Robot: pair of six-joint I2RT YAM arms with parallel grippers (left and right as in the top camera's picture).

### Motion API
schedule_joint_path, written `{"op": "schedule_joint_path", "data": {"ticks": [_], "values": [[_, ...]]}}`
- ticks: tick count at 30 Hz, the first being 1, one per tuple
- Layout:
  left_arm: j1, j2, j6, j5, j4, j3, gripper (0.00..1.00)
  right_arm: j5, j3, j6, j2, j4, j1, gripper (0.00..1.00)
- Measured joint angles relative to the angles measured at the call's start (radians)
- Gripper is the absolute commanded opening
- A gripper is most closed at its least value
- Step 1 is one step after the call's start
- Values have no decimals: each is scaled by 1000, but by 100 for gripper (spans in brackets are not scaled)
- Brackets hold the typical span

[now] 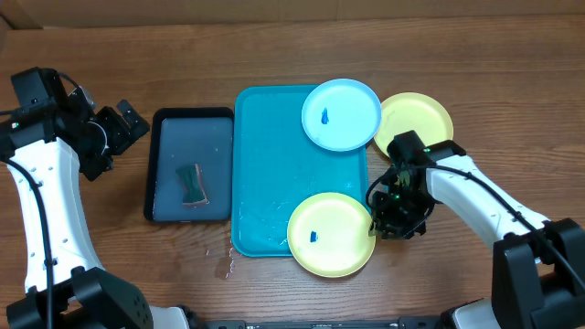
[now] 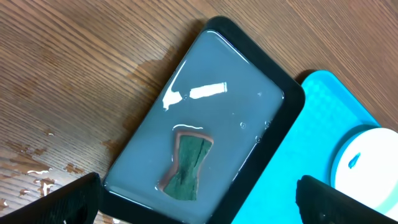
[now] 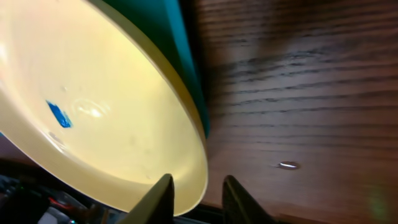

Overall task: Clean dirty plates on tray and stack at the side
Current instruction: 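Move the right gripper to the rim of the lower yellow plate and grasp it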

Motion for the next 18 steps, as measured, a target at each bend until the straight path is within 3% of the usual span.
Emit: {"op": "schedule_joint_path", "data": {"ticks": [18], "values": [[0,0,0,0,0,0,100,0,0,40,0,-11,16,22]]}}
